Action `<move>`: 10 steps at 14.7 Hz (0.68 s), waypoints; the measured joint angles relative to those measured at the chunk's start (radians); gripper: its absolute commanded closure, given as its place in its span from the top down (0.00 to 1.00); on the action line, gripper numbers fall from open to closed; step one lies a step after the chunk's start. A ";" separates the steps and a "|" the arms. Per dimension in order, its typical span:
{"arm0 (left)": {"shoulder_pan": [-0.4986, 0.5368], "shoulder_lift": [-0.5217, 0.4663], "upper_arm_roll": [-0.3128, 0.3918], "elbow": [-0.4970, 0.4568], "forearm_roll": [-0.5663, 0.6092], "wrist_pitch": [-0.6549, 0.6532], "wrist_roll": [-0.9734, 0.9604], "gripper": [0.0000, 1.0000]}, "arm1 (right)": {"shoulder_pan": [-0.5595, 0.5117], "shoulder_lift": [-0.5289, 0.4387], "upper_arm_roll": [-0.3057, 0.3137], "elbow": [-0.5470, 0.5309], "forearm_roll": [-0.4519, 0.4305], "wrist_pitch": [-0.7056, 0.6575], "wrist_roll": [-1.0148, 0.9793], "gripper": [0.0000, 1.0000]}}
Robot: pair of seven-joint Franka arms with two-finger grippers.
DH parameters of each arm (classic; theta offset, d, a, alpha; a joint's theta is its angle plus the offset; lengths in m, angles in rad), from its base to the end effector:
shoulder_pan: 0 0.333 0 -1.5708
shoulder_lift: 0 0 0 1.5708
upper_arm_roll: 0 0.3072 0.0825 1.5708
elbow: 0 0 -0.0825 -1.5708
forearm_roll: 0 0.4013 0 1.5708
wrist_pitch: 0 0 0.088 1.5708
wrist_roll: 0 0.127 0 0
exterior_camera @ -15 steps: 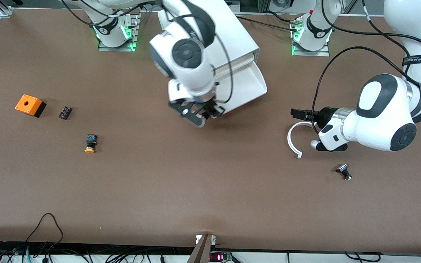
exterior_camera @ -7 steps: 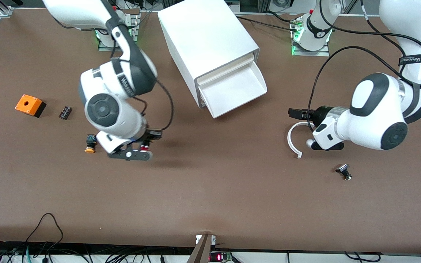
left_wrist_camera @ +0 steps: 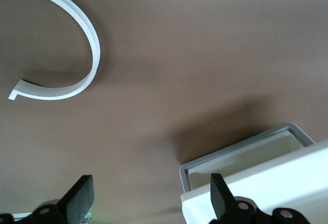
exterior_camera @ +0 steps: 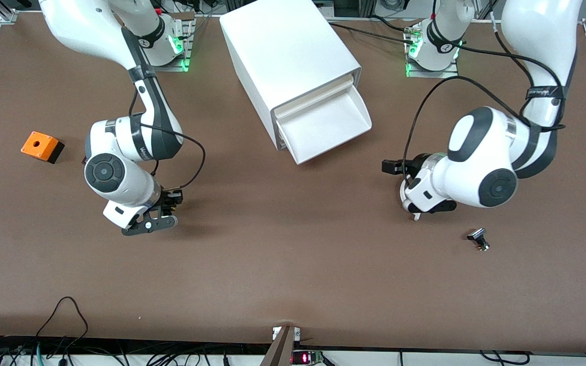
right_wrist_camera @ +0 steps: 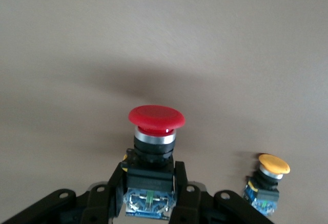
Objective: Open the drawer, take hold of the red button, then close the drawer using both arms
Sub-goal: 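Carry the red button beside the yellow button while the left gripper pushes the drawer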
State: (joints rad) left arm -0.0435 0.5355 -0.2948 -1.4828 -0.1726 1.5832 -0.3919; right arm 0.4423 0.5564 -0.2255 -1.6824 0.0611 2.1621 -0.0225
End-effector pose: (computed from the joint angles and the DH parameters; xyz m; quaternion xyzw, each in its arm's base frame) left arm 0.6168 -0.2148 0.3211 0.9647 0.0484 -0.2473 0.0772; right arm 0.6584 0.1604 0.2412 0.9921 0.1160 -0.0274 0.0377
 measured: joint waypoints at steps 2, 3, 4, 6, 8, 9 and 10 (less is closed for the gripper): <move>-0.024 0.016 0.000 -0.002 0.012 0.024 -0.060 1.00 | -0.017 -0.002 -0.007 -0.096 0.060 0.093 -0.043 0.00; -0.035 0.027 0.000 -0.004 0.028 0.041 -0.092 1.00 | -0.025 -0.002 -0.008 -0.128 0.096 0.115 -0.061 0.00; -0.050 0.043 0.000 -0.006 0.064 0.056 -0.125 1.00 | -0.033 -0.002 -0.009 -0.151 0.127 0.126 -0.073 0.00; -0.084 0.073 0.000 -0.007 0.109 0.073 -0.191 1.00 | -0.039 -0.002 -0.009 -0.177 0.151 0.131 -0.076 0.28; -0.111 0.091 0.000 -0.011 0.119 0.097 -0.226 1.00 | -0.047 -0.001 -0.009 -0.191 0.165 0.133 -0.076 0.64; -0.120 0.095 0.000 -0.021 0.120 0.116 -0.236 1.00 | -0.056 0.001 -0.009 -0.194 0.173 0.134 -0.076 0.73; -0.131 0.096 0.000 -0.036 0.120 0.136 -0.264 1.00 | -0.065 0.002 -0.010 -0.195 0.177 0.134 -0.076 0.98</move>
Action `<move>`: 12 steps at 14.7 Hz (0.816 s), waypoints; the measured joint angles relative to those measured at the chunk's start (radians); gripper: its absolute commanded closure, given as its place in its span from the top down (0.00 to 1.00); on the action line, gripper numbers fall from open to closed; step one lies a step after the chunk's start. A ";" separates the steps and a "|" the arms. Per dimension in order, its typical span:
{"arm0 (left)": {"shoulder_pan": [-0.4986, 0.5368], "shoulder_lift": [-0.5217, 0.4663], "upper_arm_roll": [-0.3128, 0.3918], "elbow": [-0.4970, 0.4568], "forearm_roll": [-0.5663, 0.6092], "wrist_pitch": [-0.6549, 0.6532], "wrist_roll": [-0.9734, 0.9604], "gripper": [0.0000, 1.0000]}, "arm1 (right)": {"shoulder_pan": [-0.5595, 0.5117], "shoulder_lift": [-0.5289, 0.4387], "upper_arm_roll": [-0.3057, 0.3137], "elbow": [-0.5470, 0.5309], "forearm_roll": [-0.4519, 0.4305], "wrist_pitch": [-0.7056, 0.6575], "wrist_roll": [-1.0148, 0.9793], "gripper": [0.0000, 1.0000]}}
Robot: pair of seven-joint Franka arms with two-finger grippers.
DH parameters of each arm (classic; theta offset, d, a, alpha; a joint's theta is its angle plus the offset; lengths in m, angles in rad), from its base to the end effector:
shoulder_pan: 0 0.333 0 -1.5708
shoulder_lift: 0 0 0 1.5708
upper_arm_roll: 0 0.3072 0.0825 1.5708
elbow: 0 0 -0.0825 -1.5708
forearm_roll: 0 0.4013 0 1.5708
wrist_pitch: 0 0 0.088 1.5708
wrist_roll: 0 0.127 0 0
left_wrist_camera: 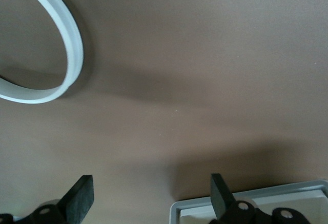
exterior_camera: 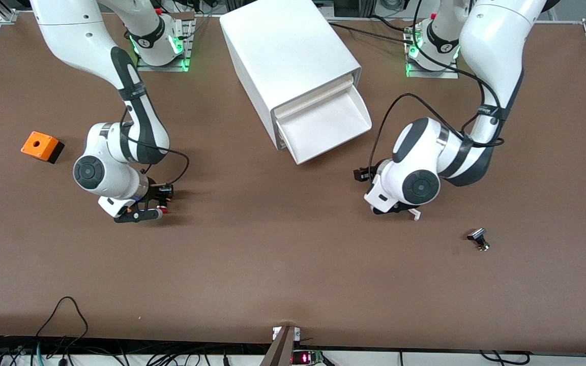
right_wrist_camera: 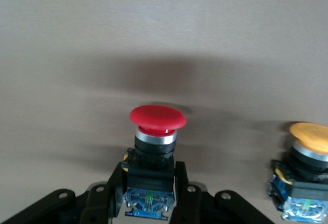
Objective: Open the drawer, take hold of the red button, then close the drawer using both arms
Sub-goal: 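Carry the red button beside the yellow button while the left gripper pushes the drawer, then release the red button and withdraw the right gripper while the left gripper closes the drawer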
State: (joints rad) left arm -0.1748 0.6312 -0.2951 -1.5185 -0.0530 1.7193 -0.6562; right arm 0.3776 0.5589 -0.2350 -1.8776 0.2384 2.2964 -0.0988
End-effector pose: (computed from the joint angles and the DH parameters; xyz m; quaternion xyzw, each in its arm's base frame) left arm 0.5935 -0.2850 0.2459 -0.9670 -0.1085 0.2305 0.0100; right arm 0.6203 0.0992 0.1682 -0.9968 -0.0495 0.0588 0.0200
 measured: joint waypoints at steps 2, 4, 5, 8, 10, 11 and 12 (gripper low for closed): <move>-0.034 0.000 -0.001 -0.017 0.000 0.027 -0.112 1.00 | -0.008 -0.001 0.000 0.002 0.002 0.004 0.000 0.99; -0.079 -0.004 -0.004 -0.018 0.000 0.033 -0.263 1.00 | -0.009 -0.004 0.000 0.020 0.002 0.008 0.000 0.99; -0.101 -0.009 -0.006 -0.020 0.000 0.033 -0.323 1.00 | -0.009 -0.007 -0.003 0.037 0.002 0.008 0.000 0.99; -0.149 -0.016 -0.008 -0.035 0.000 0.034 -0.429 1.00 | -0.012 -0.044 -0.025 0.084 0.002 -0.011 -0.014 0.99; -0.172 -0.017 -0.008 -0.055 0.000 0.059 -0.471 1.00 | -0.013 -0.083 -0.042 0.108 0.002 -0.042 -0.032 0.99; -0.183 -0.017 -0.008 -0.064 0.000 0.074 -0.484 1.00 | -0.013 -0.107 -0.049 0.118 -0.002 -0.066 -0.037 0.99; -0.190 -0.017 -0.008 -0.070 0.000 0.082 -0.497 1.00 | -0.013 -0.131 -0.056 0.129 -0.014 -0.093 -0.041 0.99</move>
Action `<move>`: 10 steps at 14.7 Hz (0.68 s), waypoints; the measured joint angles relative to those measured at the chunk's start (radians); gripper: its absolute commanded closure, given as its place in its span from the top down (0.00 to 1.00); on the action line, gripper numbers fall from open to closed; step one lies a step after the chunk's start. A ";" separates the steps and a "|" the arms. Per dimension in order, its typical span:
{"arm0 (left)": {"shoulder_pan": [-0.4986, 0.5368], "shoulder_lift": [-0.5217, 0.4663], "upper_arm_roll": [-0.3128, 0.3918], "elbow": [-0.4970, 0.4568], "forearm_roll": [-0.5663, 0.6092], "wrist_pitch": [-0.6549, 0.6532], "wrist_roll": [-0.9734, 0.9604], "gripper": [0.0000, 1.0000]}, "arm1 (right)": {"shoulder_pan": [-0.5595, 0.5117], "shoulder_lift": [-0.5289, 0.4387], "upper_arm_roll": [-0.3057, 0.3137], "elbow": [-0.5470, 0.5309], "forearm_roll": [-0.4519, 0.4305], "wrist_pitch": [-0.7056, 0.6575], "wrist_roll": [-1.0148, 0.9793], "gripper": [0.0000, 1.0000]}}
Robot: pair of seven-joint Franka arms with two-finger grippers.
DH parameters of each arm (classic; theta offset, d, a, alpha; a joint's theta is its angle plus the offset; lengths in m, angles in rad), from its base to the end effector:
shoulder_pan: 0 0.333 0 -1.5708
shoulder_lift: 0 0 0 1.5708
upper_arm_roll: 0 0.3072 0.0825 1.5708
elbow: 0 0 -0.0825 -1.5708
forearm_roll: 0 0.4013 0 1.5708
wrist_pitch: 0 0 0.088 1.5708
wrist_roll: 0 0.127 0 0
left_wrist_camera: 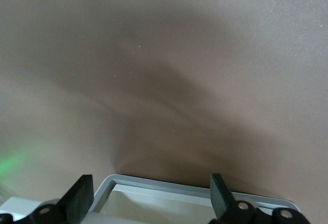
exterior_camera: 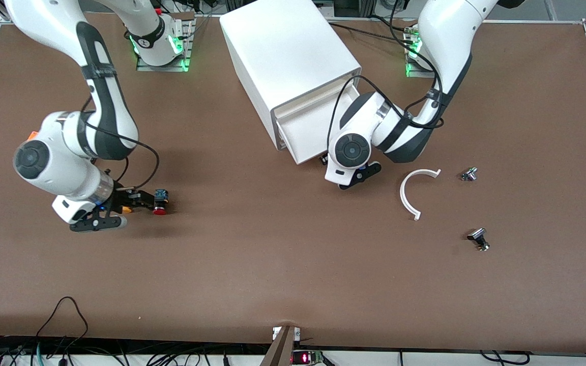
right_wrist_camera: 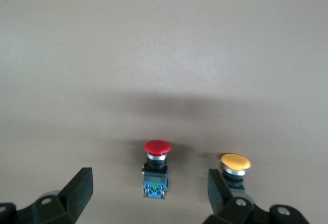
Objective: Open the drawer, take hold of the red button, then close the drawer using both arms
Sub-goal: 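Release the red button and withdraw the right gripper while the left gripper closes the drawer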
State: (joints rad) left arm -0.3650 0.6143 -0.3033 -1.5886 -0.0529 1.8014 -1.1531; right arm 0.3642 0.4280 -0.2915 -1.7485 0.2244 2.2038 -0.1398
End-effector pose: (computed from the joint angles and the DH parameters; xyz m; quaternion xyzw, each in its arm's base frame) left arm 0.5180 -0.3948 0.2314 -0.9423 -0.2539 0.2039 0.0771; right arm 0.6682 0.0733 0.3037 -0.9976 -0.0557 -0.0260 0.0316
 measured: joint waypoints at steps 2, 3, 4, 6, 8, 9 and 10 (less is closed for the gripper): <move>-0.004 -0.001 -0.004 -0.004 0.000 0.004 -0.010 1.00 | -0.001 -0.055 -0.012 0.032 -0.034 -0.073 -0.001 0.99; -0.004 -0.003 -0.012 -0.005 0.000 0.004 -0.017 1.00 | -0.001 -0.080 -0.017 0.052 -0.040 -0.128 -0.001 0.99; -0.005 -0.007 -0.021 -0.007 0.000 0.004 -0.019 1.00 | -0.001 -0.098 -0.021 0.072 -0.041 -0.184 0.000 0.99; -0.005 -0.012 -0.053 -0.012 0.000 0.004 -0.025 1.00 | -0.003 -0.116 -0.030 0.113 -0.043 -0.257 0.014 0.99; -0.009 -0.016 -0.081 -0.017 0.000 0.004 -0.048 1.00 | -0.034 -0.136 -0.023 0.138 -0.060 -0.303 0.030 0.99; -0.010 -0.016 -0.095 -0.019 0.000 0.004 -0.064 1.00 | -0.077 -0.153 0.011 0.144 -0.078 -0.326 0.033 0.99; -0.011 -0.016 -0.108 -0.021 0.000 0.005 -0.081 1.00 | -0.135 -0.176 0.068 0.148 -0.105 -0.350 0.047 0.99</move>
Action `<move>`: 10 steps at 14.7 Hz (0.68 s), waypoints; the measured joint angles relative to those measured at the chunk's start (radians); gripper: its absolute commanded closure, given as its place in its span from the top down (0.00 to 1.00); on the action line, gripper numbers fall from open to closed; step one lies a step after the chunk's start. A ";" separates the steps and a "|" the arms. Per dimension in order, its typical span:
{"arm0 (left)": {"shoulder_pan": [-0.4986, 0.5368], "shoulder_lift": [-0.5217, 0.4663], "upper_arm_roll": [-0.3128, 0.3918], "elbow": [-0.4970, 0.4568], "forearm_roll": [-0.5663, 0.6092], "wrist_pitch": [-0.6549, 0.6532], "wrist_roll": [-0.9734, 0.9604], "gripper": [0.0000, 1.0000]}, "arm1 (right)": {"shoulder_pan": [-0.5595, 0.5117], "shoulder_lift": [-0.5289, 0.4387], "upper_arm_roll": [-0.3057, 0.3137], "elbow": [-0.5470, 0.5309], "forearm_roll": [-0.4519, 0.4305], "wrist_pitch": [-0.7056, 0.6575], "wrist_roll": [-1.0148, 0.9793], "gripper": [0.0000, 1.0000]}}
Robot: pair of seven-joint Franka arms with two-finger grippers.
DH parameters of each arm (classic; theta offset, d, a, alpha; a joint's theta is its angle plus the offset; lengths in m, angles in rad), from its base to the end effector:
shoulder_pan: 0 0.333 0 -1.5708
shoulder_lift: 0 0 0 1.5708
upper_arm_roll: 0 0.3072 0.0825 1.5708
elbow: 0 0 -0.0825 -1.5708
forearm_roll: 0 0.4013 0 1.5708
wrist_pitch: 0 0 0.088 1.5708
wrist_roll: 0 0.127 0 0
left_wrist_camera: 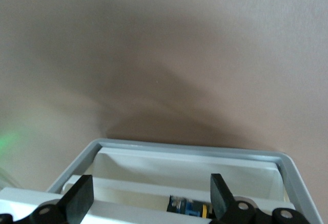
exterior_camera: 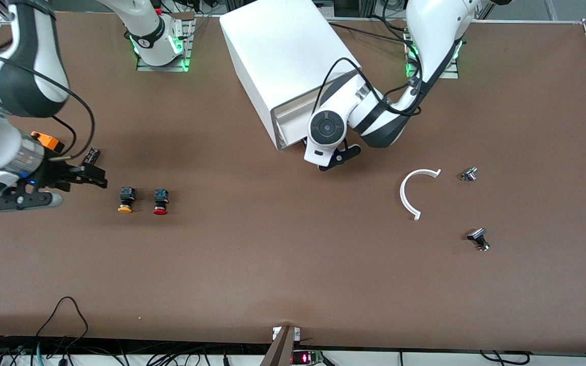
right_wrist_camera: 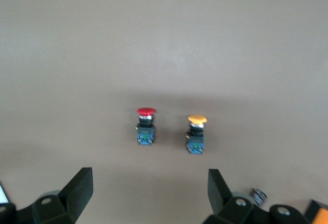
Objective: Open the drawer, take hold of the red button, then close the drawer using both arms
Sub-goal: 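Release the red button and withdraw the right gripper while the left gripper closes the drawer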
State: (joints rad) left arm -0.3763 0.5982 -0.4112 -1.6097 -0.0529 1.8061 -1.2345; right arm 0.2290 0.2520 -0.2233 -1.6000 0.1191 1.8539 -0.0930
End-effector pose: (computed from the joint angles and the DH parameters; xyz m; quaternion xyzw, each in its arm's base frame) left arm 0.4695 -0.4478 0.2461 -0.9449 -0.2374 0.2128 0.0737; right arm 0.6524 0.0265 0.4547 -0.9989 -0.0364 -0.0056 0.0294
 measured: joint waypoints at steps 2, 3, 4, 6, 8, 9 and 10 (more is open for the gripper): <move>-0.001 0.000 -0.022 -0.003 0.000 0.000 -0.022 1.00 | -0.109 -0.060 0.132 0.005 -0.066 -0.064 0.065 0.99; -0.001 0.000 -0.031 -0.005 0.000 0.000 -0.031 1.00 | -0.155 -0.091 0.195 0.005 -0.088 -0.098 0.092 0.99; -0.001 0.000 -0.038 -0.007 0.000 0.000 -0.037 1.00 | -0.194 -0.119 0.251 0.005 -0.099 -0.124 0.108 0.99; -0.002 0.000 -0.055 -0.008 0.000 0.000 -0.041 1.00 | -0.235 -0.166 0.312 0.005 -0.106 -0.168 0.128 0.99; -0.002 0.000 -0.063 -0.010 -0.002 0.000 -0.046 1.00 | -0.249 -0.202 0.324 0.004 -0.107 -0.207 0.135 0.99; -0.002 0.000 -0.064 -0.010 -0.002 0.000 -0.048 1.00 | -0.256 -0.219 0.329 0.004 -0.107 -0.227 0.141 0.99; -0.002 0.000 -0.065 -0.010 -0.002 0.000 -0.048 1.00 | -0.258 -0.233 0.332 0.004 -0.107 -0.242 0.151 0.99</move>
State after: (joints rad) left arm -0.3779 0.5981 -0.4761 -1.6197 -0.0547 1.8064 -1.2824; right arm -0.0295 0.0189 0.1089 -1.5958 0.0125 1.6123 0.0576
